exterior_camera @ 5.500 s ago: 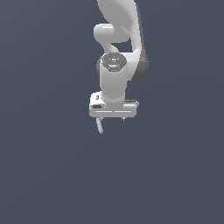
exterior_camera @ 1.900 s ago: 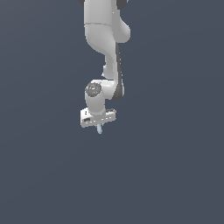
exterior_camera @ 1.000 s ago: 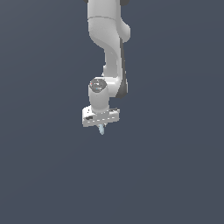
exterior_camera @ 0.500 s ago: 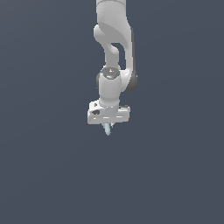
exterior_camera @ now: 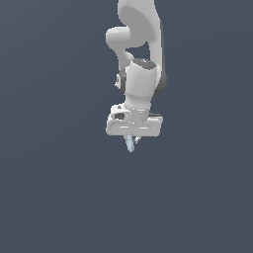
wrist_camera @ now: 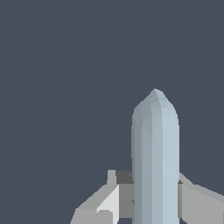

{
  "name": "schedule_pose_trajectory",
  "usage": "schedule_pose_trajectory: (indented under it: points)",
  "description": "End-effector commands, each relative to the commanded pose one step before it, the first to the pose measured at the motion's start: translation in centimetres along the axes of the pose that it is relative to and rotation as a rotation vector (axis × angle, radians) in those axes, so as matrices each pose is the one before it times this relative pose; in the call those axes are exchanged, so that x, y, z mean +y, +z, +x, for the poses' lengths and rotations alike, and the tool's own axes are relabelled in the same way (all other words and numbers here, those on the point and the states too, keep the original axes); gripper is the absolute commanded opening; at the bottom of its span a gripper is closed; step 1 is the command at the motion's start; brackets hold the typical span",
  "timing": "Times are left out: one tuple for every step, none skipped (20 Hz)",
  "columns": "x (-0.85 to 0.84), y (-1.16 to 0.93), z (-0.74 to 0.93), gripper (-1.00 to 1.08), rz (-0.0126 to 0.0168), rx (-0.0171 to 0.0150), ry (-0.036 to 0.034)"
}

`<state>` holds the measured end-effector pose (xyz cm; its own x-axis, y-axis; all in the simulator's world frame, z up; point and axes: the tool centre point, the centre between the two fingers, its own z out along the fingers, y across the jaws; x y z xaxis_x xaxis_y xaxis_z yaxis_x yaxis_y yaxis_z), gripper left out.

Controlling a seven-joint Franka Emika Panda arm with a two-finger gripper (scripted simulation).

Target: Pick up the object and move it to a goal position.

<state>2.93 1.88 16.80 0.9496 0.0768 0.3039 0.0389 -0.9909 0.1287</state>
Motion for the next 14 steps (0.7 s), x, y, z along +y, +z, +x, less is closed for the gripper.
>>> schedule_pose_trajectory:
  points:
    - [-0.626,-1.428,1.299,-1.0,-0.01701,0.02918,0.02154]
    - [-0.244,-0.546,0.508,-1.0,-0.00672,0.01116,0.00791]
    - [-0.241,-0.543,0.505,-1.0,-0.00671,0.01109,0.00786]
    - [-0.24,-0.539,0.503,-1.0,-0.0067,0.01102,0.00781]
    - [-0.238,-0.537,0.501,-1.0,-0.00671,0.01099,0.00779]
    - [-0.237,-0.536,0.501,-1.0,-0.00673,0.01097,0.00777]
    - [-0.236,-0.536,0.501,-1.0,-0.00676,0.01097,0.00778]
    - [-0.236,-0.536,0.501,-1.0,-0.00679,0.01097,0.00778]
    - [-0.236,-0.537,0.503,-1.0,-0.00683,0.011,0.0078]
    - [-0.236,-0.539,0.505,-1.0,-0.00688,0.01105,0.00783]
    - [-0.237,-0.542,0.508,-1.0,-0.00694,0.01111,0.00787]
    - [-0.239,-0.545,0.512,-1.0,-0.00701,0.01119,0.00792]
    - [-0.24,-0.551,0.518,-1.0,-0.0071,0.0113,0.008]
    - [-0.242,-0.556,0.523,-1.0,-0.00719,0.01141,0.00808]
